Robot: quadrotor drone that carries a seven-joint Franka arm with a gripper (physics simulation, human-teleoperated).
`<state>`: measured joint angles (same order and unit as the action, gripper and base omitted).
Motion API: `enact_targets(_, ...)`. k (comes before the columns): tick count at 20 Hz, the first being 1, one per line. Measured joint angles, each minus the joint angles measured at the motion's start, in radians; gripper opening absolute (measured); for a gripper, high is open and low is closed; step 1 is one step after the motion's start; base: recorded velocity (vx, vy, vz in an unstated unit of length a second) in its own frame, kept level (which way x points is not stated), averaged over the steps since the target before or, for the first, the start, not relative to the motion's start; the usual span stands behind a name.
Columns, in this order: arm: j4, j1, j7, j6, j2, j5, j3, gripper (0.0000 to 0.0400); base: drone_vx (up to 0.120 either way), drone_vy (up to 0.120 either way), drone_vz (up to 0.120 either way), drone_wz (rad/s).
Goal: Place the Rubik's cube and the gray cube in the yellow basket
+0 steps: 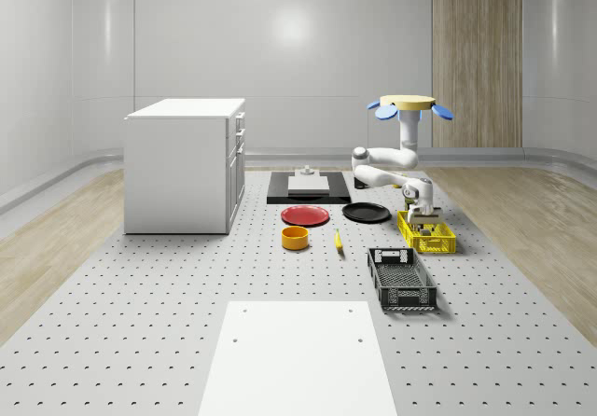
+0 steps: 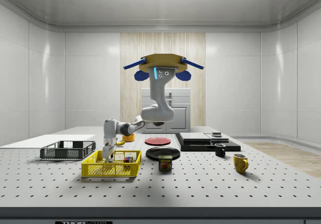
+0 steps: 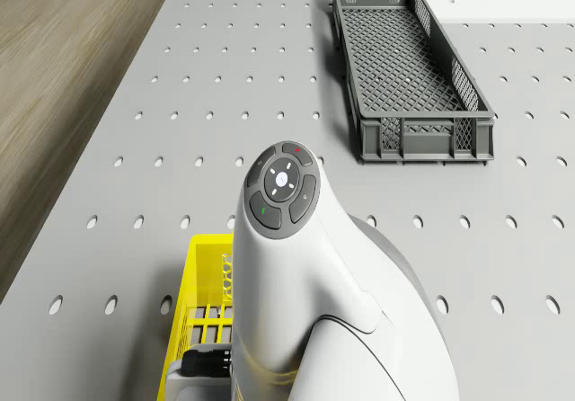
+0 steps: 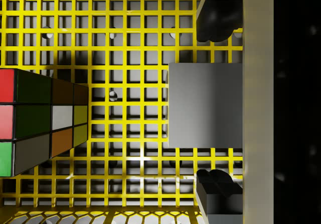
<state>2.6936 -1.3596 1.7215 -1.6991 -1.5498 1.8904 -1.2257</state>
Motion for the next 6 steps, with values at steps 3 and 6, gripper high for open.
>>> enact_targets(3,0.013,0.008,-0.001,0.016,-0.002,-0.032,-0.035,0.0391,0.0,0.0,0.0,0.0)
enact_targets(6,0.021,0.014,-0.001,0.028,-0.004,-0.055,-0.061,0.0395,0.0,0.0,0.0,0.0)
